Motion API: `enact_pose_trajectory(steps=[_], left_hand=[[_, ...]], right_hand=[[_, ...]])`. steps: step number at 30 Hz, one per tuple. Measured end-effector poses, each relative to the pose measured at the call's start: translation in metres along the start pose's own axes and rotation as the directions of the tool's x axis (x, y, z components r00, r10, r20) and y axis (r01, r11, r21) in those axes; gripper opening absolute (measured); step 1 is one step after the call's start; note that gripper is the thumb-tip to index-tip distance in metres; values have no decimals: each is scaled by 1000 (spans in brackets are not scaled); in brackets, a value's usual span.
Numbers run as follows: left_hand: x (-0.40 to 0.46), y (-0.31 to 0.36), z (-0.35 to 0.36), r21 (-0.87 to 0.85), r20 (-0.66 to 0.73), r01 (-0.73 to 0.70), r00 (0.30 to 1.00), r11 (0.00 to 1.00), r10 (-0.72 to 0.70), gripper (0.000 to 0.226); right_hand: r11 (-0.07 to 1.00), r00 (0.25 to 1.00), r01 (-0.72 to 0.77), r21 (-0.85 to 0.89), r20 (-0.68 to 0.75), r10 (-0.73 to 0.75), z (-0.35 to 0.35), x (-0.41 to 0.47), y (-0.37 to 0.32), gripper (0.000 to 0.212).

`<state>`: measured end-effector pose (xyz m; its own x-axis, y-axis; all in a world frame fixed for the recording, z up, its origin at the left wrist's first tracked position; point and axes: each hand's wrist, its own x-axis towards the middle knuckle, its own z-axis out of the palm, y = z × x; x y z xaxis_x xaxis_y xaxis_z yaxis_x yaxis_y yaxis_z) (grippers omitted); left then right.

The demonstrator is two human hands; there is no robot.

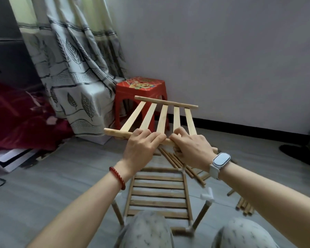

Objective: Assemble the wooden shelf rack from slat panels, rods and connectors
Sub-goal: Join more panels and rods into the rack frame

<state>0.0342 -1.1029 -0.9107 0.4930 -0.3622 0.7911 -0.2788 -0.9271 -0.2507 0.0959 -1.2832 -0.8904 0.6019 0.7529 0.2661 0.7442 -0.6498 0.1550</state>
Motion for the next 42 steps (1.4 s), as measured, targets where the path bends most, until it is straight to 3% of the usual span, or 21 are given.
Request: enact_pose_trajectory(steps=[2, 4, 8, 10, 12, 14, 16, 18, 21, 26, 30, 32, 35, 39, 42], left_hand=[[-13, 3, 5, -13, 53, 55, 997, 998, -54, 11], [-29, 2, 9, -6, 183, 141, 973, 990, -138, 21], [-75, -9, 12, 18, 383, 388, 849, 921, -365, 46], [-104, -14, 17, 20, 438, 621, 699, 784, -565, 50], [-129, -17, 21, 8, 478, 860, 444, 510, -758, 48], [-151, -17, 31, -34, 513, 980, 186, 197, -838, 44], [-168, -14, 43, -57, 573, 998, 43, 13, -818, 37], [-176, -9, 53, -86, 604, 992, -25, -97, -797, 32], [-184, -6, 64, -105, 584, 986, -42, -127, -810, 40], [-195, 0, 75, 2, 568, 997, 58, 72, -821, 42], [-198, 0, 81, 27, 551, 994, 70, 102, -831, 35], [-196, -3, 81, -1, 562, 998, 58, 69, -825, 34], [-195, -9, 79, -70, 595, 995, -11, -66, -803, 33], [-197, -10, 78, -102, 605, 989, -22, -105, -796, 36], [-200, -9, 79, -119, 586, 985, -32, -125, -809, 35]], right_hand=[[1000, 1000, 15, -14, 5, -15, 15, -3, -1, 26], [999, 999, 39, -27, 39, -38, 34, -6, -1, 26], [996, 992, 80, -32, 100, -76, 75, -16, 2, 23], [997, 989, 72, -19, 129, -69, 95, -18, 3, 23], [998, 986, 66, -16, 153, -63, 111, -22, 3, 24], [996, 981, 81, -24, 179, -75, 127, -24, -1, 21], [996, 985, 89, -26, 153, -84, 139, -25, -6, 16], [997, 988, 76, -22, 135, -72, 147, -26, -12, 14], [997, 996, 67, 34, 61, -69, 164, -32, -20, 21], [996, 995, 64, 64, 68, -68, 180, -38, -26, 24], [997, 993, 77, -4, 92, -76, 182, -30, -30, 21], [990, 988, 134, -39, 84, -131, 180, -21, -37, 19], [978, 977, 207, -42, 70, -203, 180, -10, -49, 20], [970, 971, 239, 35, -2, -239, 180, -7, -56, 14], [929, 923, 370, 30, 100, -371, 175, 4, -59, 36]])
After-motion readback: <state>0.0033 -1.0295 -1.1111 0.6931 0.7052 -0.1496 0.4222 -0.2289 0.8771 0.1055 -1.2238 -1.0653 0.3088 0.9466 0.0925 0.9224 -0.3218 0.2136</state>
